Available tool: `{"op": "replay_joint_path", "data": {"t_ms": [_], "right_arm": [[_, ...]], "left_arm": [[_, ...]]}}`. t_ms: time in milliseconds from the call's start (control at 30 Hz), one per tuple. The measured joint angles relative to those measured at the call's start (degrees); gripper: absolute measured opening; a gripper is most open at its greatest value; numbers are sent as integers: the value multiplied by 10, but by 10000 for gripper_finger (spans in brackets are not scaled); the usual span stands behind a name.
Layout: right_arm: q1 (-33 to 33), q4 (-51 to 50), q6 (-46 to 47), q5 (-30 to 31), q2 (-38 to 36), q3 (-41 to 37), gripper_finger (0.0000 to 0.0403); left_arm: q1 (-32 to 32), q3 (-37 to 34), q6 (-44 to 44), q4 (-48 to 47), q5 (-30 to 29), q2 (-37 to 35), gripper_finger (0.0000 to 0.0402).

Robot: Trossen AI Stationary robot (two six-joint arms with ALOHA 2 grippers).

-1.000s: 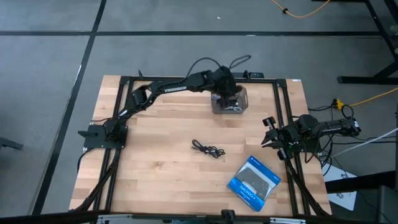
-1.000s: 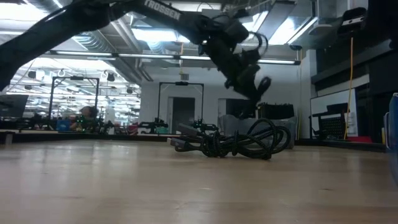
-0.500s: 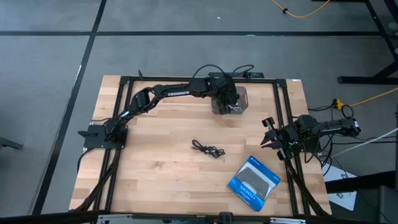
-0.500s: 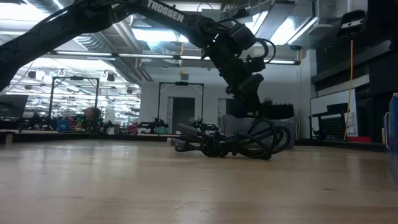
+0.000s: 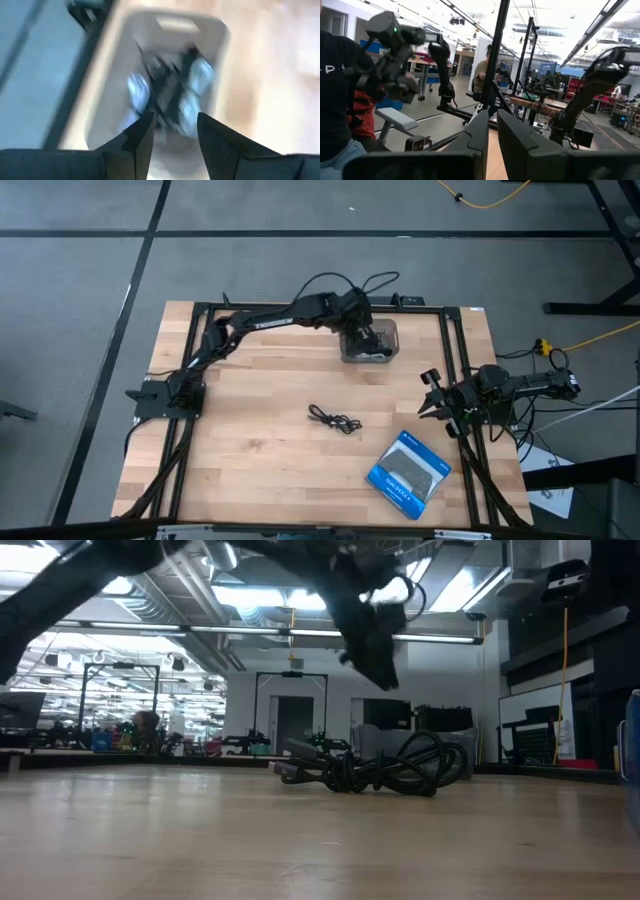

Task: Pick and place USB-C Cables
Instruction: Put the black charger cable into the black bin

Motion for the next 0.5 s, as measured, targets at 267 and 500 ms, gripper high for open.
{"op": "replay_joint_path", "data": {"t_ms": [267,500], "right_arm": [[0,2,24,0,0,0,45],[0,2,125,0,0,0,45]], "left_arm": [[-56,0,-48,-249,6,-82,143],[-121,-1,-47,-468,-19,-116,140]]}}
